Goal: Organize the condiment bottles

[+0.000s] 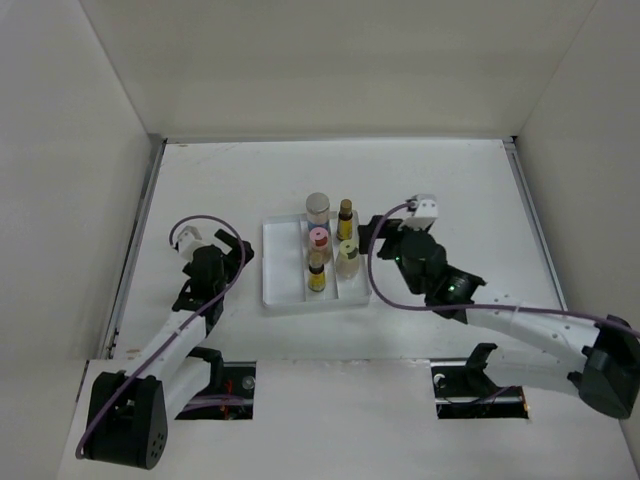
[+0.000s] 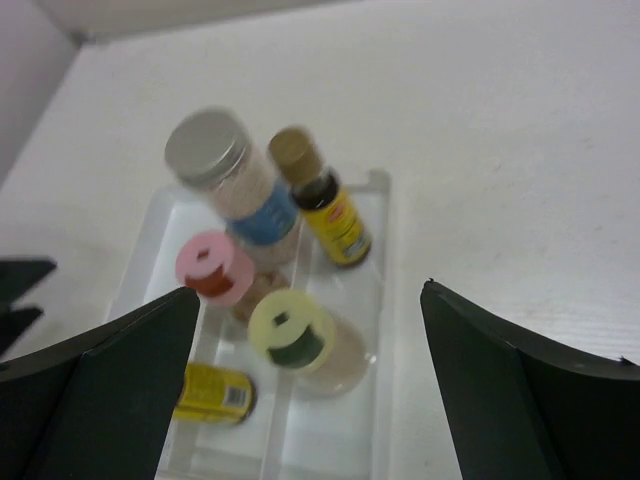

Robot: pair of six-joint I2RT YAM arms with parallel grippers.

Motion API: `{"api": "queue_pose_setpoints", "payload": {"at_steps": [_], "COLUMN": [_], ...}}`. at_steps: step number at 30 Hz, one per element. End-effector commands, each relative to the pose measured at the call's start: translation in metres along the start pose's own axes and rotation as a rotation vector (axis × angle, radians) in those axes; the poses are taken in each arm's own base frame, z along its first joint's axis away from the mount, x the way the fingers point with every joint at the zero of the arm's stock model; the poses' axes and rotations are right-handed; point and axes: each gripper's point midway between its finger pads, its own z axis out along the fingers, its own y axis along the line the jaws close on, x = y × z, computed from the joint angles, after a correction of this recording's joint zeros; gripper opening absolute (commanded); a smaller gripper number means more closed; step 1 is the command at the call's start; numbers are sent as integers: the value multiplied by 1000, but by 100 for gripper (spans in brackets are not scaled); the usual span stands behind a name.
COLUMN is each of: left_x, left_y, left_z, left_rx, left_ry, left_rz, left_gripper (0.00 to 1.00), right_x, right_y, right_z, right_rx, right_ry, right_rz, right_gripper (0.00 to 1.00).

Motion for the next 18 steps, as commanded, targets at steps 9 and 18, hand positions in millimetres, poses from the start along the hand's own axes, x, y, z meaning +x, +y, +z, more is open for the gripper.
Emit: {"api": "queue_pose_setpoints", "payload": {"at_steps": [9, 18], "left_x": [-9, -6], "left_y": [-27, -29], "left_z": [5, 4], "left_rx": [73, 92], "left_ry": [-16, -8], "left_rz": [-15, 1], "left_gripper": [100, 100], "right_x": [0, 6], "right_y": [-130, -135], "right_z": [11, 15], "right_rx": [212, 215], "right_ry": [-76, -52], "right_rz": [231, 228], "right_gripper": [72, 39]}}
